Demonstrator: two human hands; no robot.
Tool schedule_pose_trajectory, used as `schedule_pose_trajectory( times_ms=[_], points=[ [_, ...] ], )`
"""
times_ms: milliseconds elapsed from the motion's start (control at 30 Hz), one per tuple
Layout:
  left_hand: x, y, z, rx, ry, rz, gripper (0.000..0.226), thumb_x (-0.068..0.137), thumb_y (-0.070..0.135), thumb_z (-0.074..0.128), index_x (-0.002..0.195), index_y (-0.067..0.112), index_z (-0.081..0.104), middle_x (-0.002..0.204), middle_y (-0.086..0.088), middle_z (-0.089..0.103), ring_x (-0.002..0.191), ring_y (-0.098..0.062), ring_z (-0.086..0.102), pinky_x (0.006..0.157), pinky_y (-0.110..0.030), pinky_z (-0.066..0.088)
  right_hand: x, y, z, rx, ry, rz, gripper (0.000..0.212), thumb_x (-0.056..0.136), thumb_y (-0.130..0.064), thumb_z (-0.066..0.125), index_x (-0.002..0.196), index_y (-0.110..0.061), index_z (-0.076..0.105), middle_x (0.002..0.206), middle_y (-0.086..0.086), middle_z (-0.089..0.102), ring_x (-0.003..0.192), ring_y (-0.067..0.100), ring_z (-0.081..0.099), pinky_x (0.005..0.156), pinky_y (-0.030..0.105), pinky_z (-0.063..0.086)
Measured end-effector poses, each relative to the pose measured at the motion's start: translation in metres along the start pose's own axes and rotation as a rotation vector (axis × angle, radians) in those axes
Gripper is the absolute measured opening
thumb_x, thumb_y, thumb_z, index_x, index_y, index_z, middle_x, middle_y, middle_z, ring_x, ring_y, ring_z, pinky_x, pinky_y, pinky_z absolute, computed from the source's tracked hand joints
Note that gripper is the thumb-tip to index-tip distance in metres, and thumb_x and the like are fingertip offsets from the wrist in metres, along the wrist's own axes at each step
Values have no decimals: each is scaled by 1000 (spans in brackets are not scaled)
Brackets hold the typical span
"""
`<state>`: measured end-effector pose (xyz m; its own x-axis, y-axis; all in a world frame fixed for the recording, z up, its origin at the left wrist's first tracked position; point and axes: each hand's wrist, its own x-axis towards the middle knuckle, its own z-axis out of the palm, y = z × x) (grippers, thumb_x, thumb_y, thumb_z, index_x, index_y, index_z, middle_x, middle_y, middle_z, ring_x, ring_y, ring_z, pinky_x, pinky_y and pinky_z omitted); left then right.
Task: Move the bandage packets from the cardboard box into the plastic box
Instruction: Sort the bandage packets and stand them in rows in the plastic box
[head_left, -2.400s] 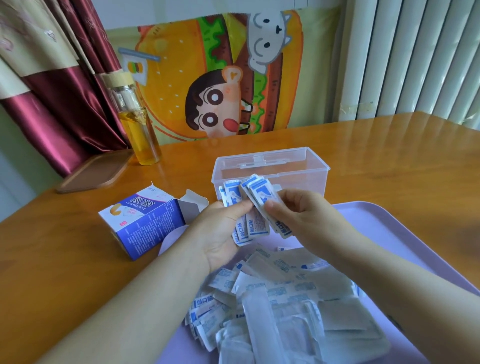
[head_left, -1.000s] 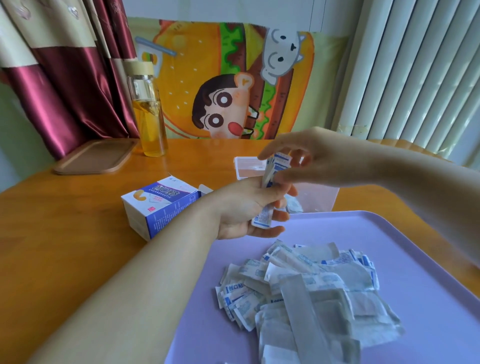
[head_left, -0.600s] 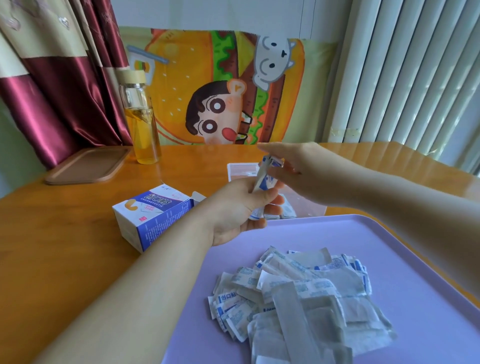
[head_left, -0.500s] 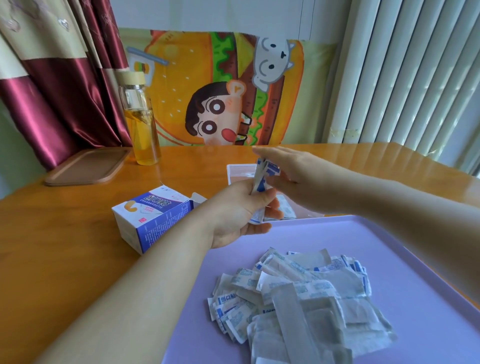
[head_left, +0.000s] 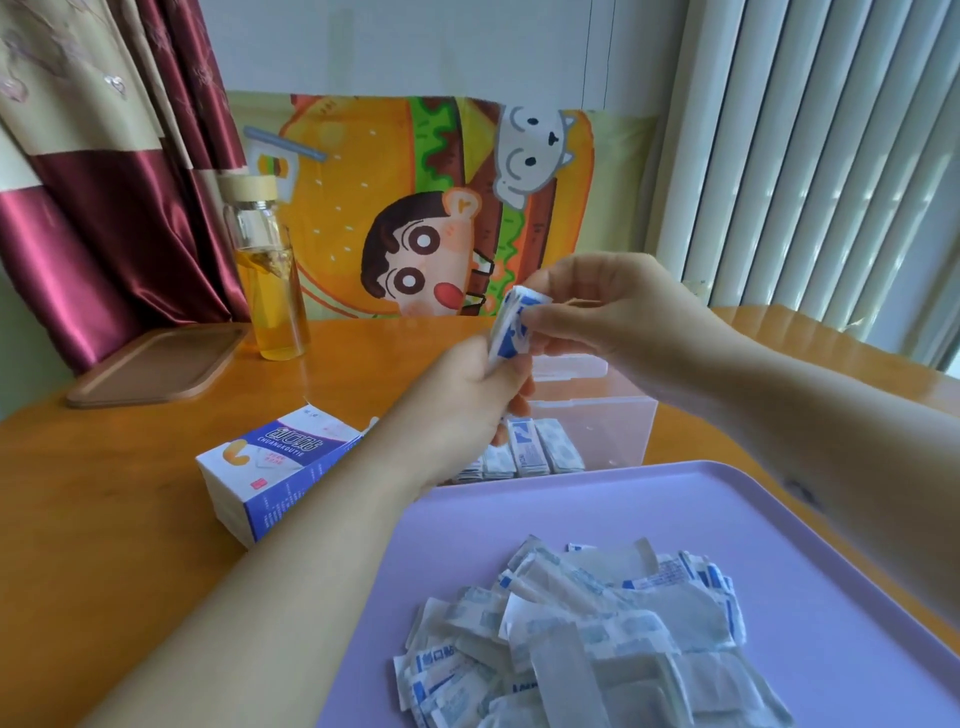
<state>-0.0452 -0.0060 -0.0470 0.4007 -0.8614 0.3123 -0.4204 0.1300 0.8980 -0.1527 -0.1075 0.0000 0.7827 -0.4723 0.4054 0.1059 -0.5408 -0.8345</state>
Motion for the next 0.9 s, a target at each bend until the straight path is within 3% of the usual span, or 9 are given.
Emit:
schedule_pose_trajectory(
  times_ms=[133,300,400,467,533,667,767,867,900],
  points=[
    [22,6,-4,23,3,48,11,99,23,42,99,26,53,65,11,51,57,0,49,51,-17,40,12,9,-4,83,-81,103,11,82,-4,67,88,-13,69,75,0,71,70,10,65,66,21,50],
    [41,2,0,20,-5,87,17,99,20,42,106,32,52,73,14,57,59,6,55,51,-14,45,26,26,-1,154,-36,128,12,87,-2,61,84,-12,67,60,-5,65,53,7,56,58,18,43],
    [45,-17,-1,199,33,37,43,96,32,48,137,31,35,110,11,59,86,2,60,75,-23,52,39,42,-6,91,44,165,8,87,-8,63,88,-14,68,65,-7,64,57,8,49,63,23,43],
    [45,-30,-7,468,64,29,57,94,32,52,145,29,26,129,7,47,110,-9,52,90,-27,44,50,54,-21,-147,156,193,8,88,-10,63,94,-12,68,67,-6,64,57,9,49,61,21,45],
    [45,-39,-15,626,36,11,54,93,32,54,143,28,33,139,4,38,127,-15,39,102,-30,35,60,65,-34,-456,175,273,12,87,-8,60,96,-9,67,65,-3,63,54,9,53,48,13,44],
    [42,-41,-21,725,-189,-121,48,89,41,58,134,35,44,140,5,38,131,-18,30,102,-32,31,71,81,-33,-875,-158,535,11,85,-4,57,88,4,64,67,12,66,52,16,60,58,25,51],
    [41,-42,-22,753,-221,-109,42,89,40,59,129,34,49,140,5,40,132,-16,28,102,-30,30,75,83,-20,-1063,-317,656,13,86,0,53,73,0,55,61,11,58,39,12,56,45,17,47],
    [41,-47,-23,764,-225,-103,38,90,39,58,127,34,50,140,5,42,130,-14,29,98,-28,32,75,84,-7,-1212,-452,685,17,92,-5,47,101,4,59,79,10,56,78,24,64,74,28,52],
    [41,-47,-24,765,-223,-100,37,90,38,57,126,34,51,139,5,42,130,-13,30,98,-28,32,74,83,-3,-1265,-497,691,20,94,-8,46,107,2,57,81,9,53,88,26,64,76,29,50]
  ],
)
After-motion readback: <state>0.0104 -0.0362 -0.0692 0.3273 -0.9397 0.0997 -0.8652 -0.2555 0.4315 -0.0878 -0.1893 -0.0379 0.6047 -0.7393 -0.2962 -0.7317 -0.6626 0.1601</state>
